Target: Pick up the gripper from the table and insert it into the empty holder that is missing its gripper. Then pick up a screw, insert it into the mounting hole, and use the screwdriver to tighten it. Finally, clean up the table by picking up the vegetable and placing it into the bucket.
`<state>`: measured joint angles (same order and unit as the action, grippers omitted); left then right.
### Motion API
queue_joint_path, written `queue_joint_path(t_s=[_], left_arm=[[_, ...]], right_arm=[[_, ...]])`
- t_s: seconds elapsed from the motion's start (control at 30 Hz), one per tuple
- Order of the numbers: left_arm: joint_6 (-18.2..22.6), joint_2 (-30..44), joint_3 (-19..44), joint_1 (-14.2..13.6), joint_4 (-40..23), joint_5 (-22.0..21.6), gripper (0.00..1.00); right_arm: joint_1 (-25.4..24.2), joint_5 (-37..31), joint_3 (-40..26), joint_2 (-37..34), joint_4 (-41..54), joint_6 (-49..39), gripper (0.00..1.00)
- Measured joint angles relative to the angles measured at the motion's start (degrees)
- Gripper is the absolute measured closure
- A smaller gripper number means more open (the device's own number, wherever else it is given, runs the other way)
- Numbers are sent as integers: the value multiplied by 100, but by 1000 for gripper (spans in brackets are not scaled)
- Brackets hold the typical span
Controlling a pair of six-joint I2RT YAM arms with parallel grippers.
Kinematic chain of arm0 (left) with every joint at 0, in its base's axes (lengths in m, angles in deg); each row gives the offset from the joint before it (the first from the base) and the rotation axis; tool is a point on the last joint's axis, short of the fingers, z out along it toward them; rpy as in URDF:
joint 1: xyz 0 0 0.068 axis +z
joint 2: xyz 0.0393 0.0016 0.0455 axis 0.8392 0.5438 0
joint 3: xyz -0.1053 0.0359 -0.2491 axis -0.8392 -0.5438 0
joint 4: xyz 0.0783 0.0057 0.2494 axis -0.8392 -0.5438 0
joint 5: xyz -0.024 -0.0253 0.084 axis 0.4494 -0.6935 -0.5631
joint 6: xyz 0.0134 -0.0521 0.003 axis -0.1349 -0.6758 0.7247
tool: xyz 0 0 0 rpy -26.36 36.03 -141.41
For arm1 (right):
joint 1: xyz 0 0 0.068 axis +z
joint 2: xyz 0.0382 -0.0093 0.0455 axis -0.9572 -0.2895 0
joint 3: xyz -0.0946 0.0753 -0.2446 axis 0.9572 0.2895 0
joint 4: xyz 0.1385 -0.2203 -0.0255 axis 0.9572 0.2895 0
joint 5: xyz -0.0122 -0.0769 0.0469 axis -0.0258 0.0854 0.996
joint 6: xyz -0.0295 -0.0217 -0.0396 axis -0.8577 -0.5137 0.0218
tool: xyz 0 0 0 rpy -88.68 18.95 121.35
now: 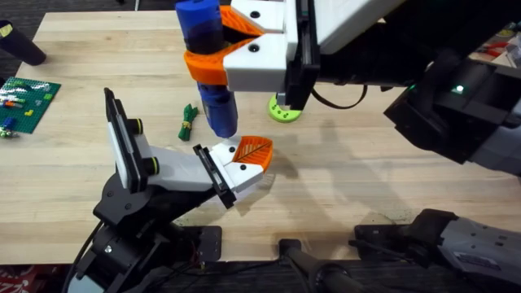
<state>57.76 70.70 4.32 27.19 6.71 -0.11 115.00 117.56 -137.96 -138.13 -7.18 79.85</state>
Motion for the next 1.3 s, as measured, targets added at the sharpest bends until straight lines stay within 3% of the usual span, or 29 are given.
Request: queue_joint_path(t_s=[0.37,0.5,0.83,1.07,1.3], left_arm=[[-20,0,0,0,17,6,985],[-22,0,0,0,17,6,985],[-22,2,0,0,17,6,985],[-22,0,0,0,17,6,985],[-22,2,0,0,17,6,985]], right_arm=[[-22,-6,50,-107,-319,-43,932],[-39,-266,52,-105,-523,-967,932],[-105,-3453,56,-114,208,-2627,932],[-298,-4383,65,-424,1429,-4113,932],[-880,-5137,67,-1249,1521,-5598,932]])
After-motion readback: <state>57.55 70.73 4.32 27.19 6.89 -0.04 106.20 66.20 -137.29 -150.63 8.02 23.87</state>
